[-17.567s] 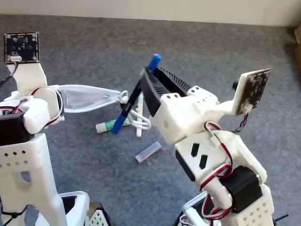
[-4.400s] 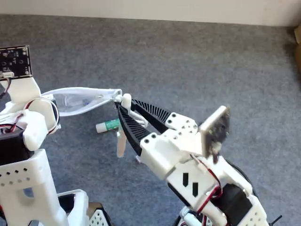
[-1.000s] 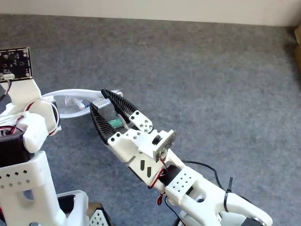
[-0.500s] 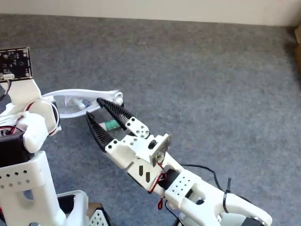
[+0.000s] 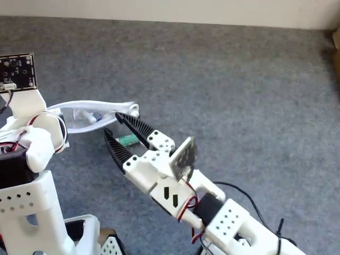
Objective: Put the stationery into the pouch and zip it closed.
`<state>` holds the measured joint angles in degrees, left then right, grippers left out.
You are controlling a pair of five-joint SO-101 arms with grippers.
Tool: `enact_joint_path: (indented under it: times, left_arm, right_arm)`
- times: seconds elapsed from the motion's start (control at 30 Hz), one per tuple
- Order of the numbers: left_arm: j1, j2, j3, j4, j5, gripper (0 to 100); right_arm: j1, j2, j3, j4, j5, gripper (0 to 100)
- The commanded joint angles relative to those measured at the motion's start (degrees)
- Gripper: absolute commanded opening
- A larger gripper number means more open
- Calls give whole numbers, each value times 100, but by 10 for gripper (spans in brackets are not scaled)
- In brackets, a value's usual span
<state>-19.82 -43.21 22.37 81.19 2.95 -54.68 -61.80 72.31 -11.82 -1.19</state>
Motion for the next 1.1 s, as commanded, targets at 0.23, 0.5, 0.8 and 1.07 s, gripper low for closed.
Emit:
enact_joint_path:
  times: [0.23,0.5,0.8,1.07]
  left_arm:
    - [48,22,127,-79,70,6]
    - [48,22,127,-79,70,6]
    - [48,31,277,-290,70,6]
    - [48,22,277,-281,70,6]
  right_arm:
    - [101,-66,-2818,4101,-1301,131]
    - [110,-31,-2888,5666,-1670,131]
    - [224,418,-2914,6932,-3042,131]
    - [831,2264,-3723,7538,-3692,133]
